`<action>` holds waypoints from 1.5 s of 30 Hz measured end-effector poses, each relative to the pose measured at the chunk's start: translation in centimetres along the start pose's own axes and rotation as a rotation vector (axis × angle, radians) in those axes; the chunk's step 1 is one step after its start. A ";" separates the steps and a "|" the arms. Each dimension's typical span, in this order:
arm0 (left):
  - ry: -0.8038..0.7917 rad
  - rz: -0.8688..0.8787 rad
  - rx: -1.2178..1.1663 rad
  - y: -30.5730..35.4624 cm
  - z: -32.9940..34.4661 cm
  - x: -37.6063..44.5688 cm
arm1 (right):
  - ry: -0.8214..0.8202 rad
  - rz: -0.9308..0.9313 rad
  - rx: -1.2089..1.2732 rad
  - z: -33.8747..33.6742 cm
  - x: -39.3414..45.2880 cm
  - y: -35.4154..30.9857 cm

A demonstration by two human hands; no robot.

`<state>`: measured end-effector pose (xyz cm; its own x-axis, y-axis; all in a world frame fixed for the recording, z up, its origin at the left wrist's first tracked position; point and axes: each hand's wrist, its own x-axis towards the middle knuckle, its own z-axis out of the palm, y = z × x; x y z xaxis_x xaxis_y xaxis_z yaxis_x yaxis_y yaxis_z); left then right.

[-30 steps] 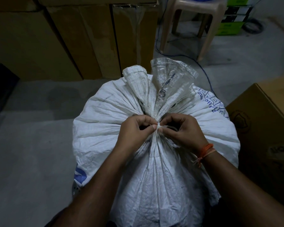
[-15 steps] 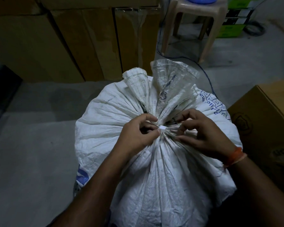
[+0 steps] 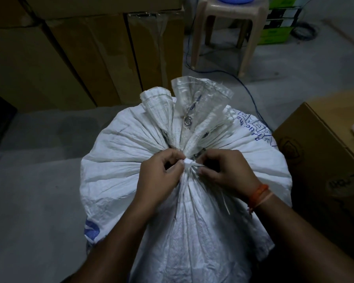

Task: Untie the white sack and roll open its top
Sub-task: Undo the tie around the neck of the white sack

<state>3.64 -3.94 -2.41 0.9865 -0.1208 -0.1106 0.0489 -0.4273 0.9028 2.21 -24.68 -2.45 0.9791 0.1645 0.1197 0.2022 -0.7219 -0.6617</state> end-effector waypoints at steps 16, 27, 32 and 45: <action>0.040 -0.030 -0.250 -0.7 -0.3 -0.1 | 0.248 -0.189 -0.024 1.2 -0.3 -2.0; 0.033 -0.094 -0.353 -1.2 0.1 0.3 | 0.291 -0.186 -0.025 2.1 -0.2 -1.9; 0.026 -0.090 -0.299 -1.1 0.4 0.2 | 0.257 -0.130 0.024 2.8 -0.1 -0.8; 0.015 -0.096 -0.296 -1.4 0.5 0.3 | 0.258 -0.082 0.066 3.4 -0.2 -0.2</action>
<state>3.79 -3.82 -3.88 0.9772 -0.0788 -0.1973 0.1833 -0.1562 0.9706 1.92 -22.31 -4.90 0.9346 0.0374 0.3538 0.2872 -0.6663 -0.6882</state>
